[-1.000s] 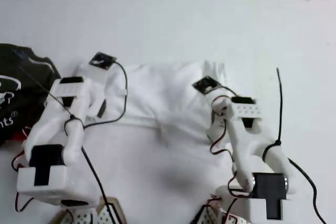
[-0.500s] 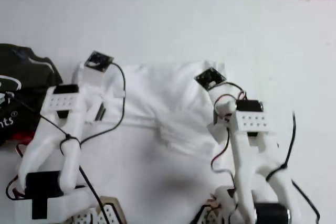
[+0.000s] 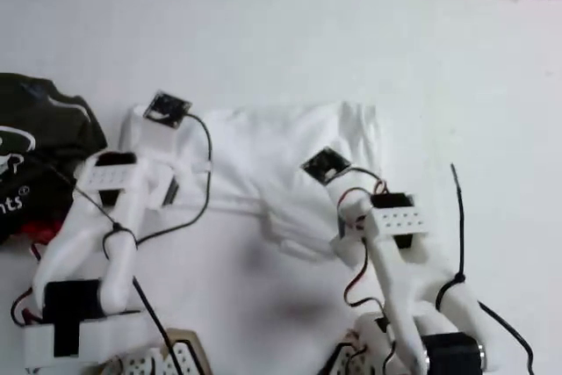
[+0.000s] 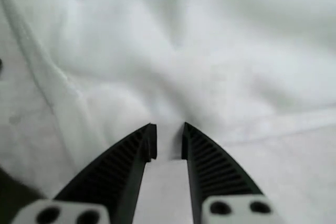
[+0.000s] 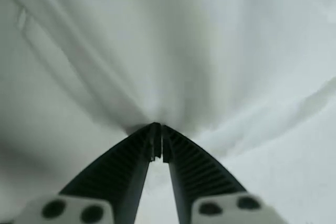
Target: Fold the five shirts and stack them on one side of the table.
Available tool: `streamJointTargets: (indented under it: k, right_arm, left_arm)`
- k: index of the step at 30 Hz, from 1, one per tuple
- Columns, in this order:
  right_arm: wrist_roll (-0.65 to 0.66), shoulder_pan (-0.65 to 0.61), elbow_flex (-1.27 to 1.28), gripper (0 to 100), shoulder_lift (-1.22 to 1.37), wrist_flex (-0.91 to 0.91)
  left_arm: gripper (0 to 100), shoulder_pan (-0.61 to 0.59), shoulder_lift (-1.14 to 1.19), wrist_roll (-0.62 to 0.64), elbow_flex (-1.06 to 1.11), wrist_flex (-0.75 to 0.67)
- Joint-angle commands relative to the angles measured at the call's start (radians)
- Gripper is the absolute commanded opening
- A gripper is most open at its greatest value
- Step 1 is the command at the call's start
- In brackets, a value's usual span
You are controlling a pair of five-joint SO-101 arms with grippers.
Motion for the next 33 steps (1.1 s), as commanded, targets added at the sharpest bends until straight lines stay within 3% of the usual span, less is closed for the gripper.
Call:
streamJointTargets:
  k: [1,5,16,22,33]
  right_arm:
    - [0.068,0.104,-0.002,1.9,0.035,-0.016]
    - [0.121,0.189,-0.025,1.9,0.035,0.007]
    - [0.115,0.197,-0.230,2.6,0.035,0.255]
    - [0.075,0.193,-0.232,11.6,0.035,0.271]
    - [-0.071,-0.079,-0.227,10.9,0.045,0.254]
  left_arm:
    - [11,-0.018,0.040,0.000,-0.045,0.005]
    - [11,-0.032,0.049,0.002,-0.059,0.012]
    - [11,-0.029,0.040,0.002,-0.058,0.018]
    - [11,-0.028,0.040,0.002,-0.058,0.020]
    - [11,-0.028,0.038,0.002,-0.059,0.020]
